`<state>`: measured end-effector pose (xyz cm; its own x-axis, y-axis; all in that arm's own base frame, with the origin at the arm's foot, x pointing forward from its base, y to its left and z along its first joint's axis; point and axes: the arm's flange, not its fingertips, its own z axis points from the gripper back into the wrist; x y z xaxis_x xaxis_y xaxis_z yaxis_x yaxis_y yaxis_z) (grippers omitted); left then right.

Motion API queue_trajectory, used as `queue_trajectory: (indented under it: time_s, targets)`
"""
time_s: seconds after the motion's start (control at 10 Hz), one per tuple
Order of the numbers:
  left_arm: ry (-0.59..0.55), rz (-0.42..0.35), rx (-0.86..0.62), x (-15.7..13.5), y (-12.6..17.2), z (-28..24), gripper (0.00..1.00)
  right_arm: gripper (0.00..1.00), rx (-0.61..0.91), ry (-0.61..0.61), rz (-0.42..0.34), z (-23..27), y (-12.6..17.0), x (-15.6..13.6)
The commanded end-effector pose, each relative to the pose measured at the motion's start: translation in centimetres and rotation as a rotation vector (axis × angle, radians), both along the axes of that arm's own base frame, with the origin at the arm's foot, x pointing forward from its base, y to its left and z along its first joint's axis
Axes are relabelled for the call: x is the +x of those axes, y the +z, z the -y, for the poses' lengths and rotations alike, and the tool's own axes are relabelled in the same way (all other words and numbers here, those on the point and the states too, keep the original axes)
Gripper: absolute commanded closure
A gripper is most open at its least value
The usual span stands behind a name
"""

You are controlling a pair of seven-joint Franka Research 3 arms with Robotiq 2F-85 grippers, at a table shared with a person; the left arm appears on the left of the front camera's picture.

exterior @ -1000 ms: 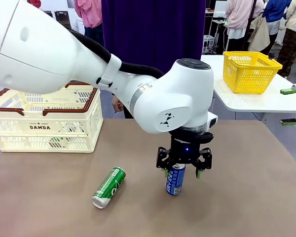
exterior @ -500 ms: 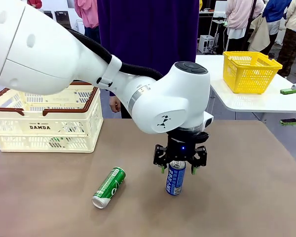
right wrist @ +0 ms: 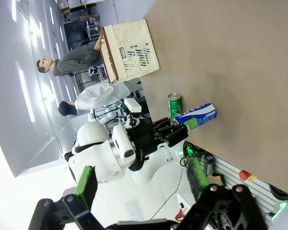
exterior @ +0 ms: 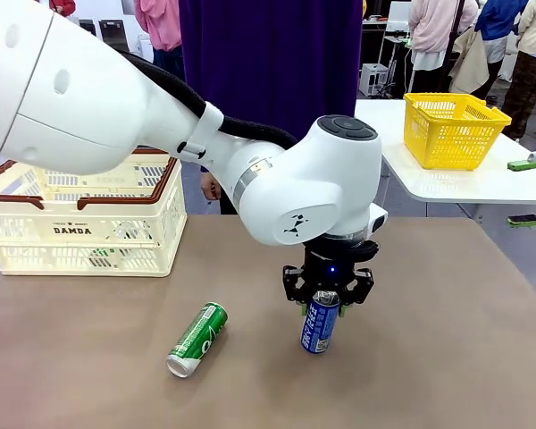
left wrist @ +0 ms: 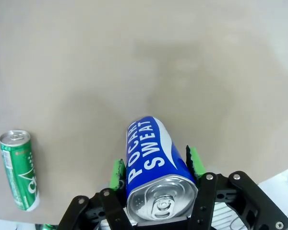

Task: Place the drinks into the Shopping basket.
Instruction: Pick up one drink and place it into the Shopping basket.

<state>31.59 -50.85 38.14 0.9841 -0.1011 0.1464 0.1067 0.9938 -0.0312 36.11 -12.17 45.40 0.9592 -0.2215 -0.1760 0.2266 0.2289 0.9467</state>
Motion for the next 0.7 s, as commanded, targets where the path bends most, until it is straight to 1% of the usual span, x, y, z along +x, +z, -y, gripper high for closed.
queue_trajectory:
  time_s: [0.0,0.2,0.3,0.4,0.5,0.6]
  targets:
    - [0.03,0.051,0.004,-0.7,0.0,-0.4,1.0,0.0,0.013,0.002,0.015,0.0,0.2,0.1]
    - [0.032,0.046,-0.008,-0.7,0.4,-0.8,1.0,0.0,0.013,0.002,0.015,0.0,0.2,0.1]
    - [0.041,0.053,-0.017,-0.7,1.6,-1.5,1.0,0.0,0.013,0.002,0.015,0.0,0.2,0.1]
    - [0.015,0.039,-0.065,-0.9,4.9,-3.1,1.0,0.0,0.013,0.002,0.015,0.0,0.2,0.1]
    - [-0.008,0.044,-0.123,-1.1,10.1,-5.9,1.0,0.0,0.013,0.002,0.015,0.0,0.2,0.1]
    - [-0.025,0.059,-0.149,-1.5,15.8,-9.4,1.0,0.0,0.013,0.002,0.015,0.0,0.2,0.1]
